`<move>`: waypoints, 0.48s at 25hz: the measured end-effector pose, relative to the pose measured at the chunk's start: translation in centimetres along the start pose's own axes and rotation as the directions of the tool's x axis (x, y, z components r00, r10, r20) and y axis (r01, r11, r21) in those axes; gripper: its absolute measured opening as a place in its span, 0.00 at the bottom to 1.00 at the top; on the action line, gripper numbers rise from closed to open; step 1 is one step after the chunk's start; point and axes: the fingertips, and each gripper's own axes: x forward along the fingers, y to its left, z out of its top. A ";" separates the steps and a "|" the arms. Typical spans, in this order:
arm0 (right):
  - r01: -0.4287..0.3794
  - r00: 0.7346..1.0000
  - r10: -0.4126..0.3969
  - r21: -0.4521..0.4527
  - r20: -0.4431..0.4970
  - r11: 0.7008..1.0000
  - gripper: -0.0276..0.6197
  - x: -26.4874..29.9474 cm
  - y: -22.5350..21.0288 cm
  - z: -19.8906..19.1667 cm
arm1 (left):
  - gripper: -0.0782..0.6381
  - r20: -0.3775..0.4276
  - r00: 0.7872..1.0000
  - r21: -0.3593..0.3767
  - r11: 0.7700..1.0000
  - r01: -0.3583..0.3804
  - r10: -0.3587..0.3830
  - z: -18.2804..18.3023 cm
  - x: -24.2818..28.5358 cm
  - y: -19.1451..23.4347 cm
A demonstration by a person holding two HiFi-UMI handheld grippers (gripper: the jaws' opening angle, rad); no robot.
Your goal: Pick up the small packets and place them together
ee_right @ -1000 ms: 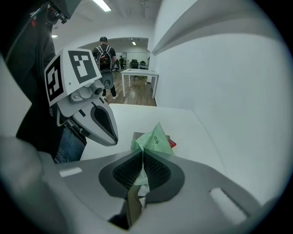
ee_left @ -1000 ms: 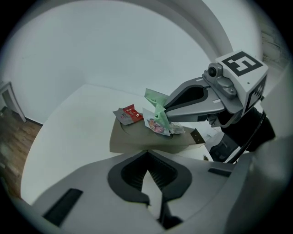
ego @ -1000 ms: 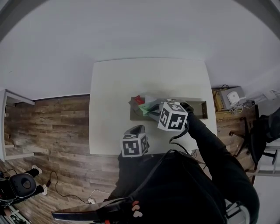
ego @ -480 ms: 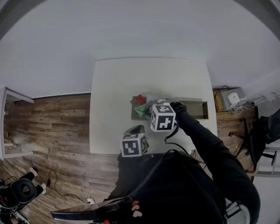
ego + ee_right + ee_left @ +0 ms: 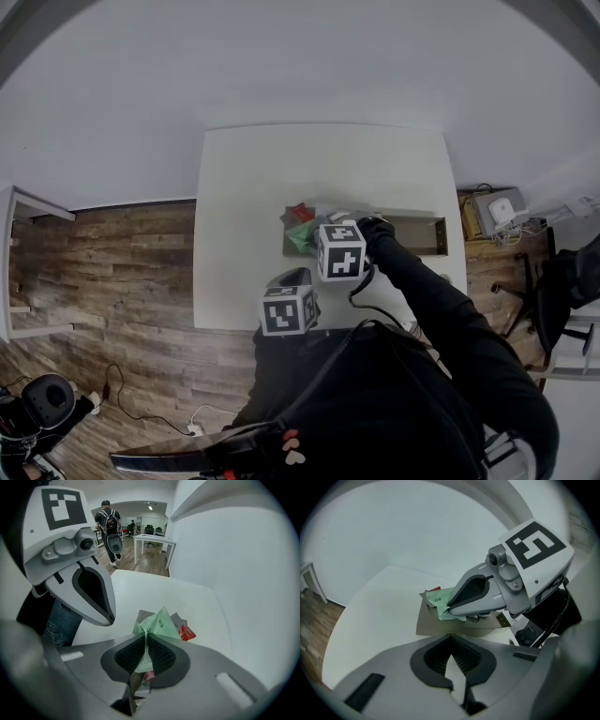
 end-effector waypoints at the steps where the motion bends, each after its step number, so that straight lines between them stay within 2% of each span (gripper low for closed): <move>1: -0.001 1.000 0.001 -0.002 -0.005 1.000 0.08 0.1 0.1 -0.1 | 0.11 0.000 1.000 0.000 1.000 -0.001 0.001 -0.1 -0.1 0.0; 12: -0.011 1.000 0.010 0.012 0.016 1.000 0.11 0.3 0.3 -0.4 | 0.11 -0.004 1.000 0.003 1.000 0.001 -0.001 -0.1 0.2 0.0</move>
